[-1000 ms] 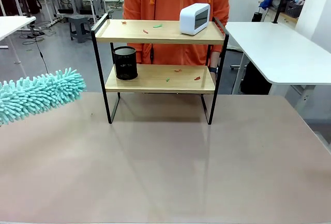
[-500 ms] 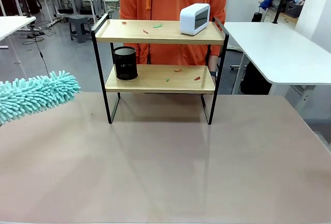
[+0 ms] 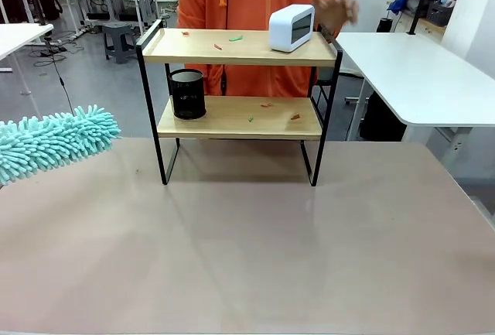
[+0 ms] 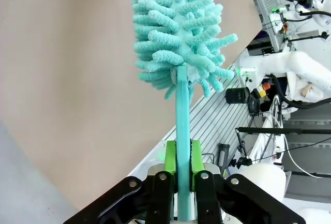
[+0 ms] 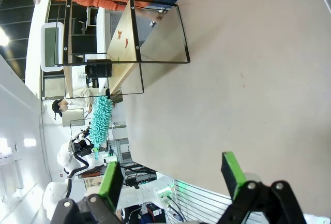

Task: Clean the shelf.
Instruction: Clean the specific tier of the Shelf with the Duster once objects are removed.

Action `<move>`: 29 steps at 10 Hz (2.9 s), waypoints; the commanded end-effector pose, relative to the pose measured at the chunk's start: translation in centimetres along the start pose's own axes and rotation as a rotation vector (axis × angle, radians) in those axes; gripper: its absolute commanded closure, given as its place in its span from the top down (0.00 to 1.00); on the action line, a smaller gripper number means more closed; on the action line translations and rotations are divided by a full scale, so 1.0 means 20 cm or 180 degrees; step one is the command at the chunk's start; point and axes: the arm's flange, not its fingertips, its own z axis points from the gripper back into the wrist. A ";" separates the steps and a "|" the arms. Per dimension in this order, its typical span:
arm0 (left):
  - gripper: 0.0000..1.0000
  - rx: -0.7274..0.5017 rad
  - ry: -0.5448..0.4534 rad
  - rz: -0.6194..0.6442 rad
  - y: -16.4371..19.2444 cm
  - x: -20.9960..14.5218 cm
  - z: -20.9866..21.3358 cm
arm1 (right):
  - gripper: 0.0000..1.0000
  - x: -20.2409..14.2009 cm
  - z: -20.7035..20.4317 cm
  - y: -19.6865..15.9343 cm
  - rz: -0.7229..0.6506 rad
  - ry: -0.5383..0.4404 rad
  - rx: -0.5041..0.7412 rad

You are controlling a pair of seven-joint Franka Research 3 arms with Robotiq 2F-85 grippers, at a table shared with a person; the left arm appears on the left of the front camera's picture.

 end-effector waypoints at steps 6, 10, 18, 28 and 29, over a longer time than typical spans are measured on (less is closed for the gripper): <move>0.00 0.0008 -0.0032 0.0017 -0.02 0.00 0.01 | 1.00 0.01 0.00 0.01 0.0082 -0.0035 0.0067; 0.00 0.0008 -0.0032 0.0017 -0.02 0.00 0.01 | 1.00 0.01 0.00 0.01 0.0082 -0.0035 0.0067; 0.12 0.0792 -0.1014 0.0306 -0.90 0.51 0.39 | 1.00 0.01 0.00 0.01 0.0082 -0.0035 0.0067; 0.12 0.0933 -0.1178 0.0468 -1.26 0.84 0.14 | 1.00 0.01 0.00 0.01 0.0082 -0.0035 0.0067; 0.12 0.1115 -0.1255 0.0504 -1.38 0.93 0.08 | 1.00 0.01 0.00 0.01 0.0082 -0.0035 0.0067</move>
